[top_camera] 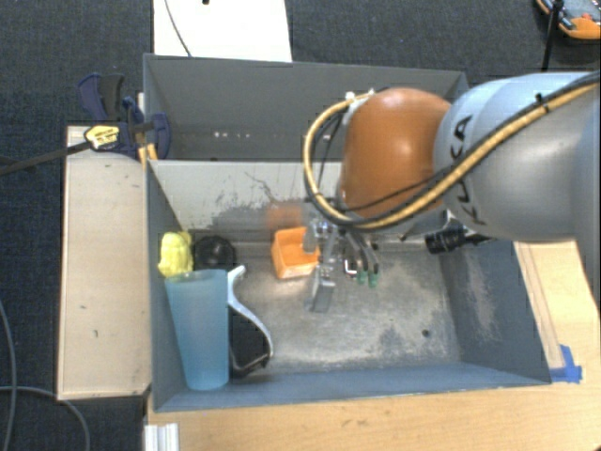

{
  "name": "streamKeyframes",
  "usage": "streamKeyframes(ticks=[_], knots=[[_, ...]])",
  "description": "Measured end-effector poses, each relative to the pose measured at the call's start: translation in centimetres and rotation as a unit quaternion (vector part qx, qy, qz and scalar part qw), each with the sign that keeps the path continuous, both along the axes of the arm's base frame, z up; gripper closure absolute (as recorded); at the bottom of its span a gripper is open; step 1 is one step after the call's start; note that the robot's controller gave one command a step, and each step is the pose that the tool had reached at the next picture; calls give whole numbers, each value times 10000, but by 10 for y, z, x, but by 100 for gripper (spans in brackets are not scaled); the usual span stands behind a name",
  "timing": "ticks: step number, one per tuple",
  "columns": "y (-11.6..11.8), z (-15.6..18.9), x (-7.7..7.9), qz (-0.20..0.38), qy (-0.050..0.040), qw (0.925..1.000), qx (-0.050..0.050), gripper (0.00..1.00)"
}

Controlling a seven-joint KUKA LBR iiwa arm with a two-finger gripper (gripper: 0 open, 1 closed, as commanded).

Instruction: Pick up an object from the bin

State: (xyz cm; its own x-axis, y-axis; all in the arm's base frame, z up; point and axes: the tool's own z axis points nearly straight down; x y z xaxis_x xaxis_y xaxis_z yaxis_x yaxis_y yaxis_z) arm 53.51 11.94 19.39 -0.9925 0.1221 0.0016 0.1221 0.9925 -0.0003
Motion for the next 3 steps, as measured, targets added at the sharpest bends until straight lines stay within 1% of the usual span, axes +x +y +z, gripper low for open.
streamKeyframes(ticks=[1, 2, 3], knots=[[7, -27, 5, -441, -36, 9990, 10, 0], [-13, -63, 17, -396, -19, 9992, 3, 0], [-12, -84, 7, -677, -18, 9977, 1, 0]])
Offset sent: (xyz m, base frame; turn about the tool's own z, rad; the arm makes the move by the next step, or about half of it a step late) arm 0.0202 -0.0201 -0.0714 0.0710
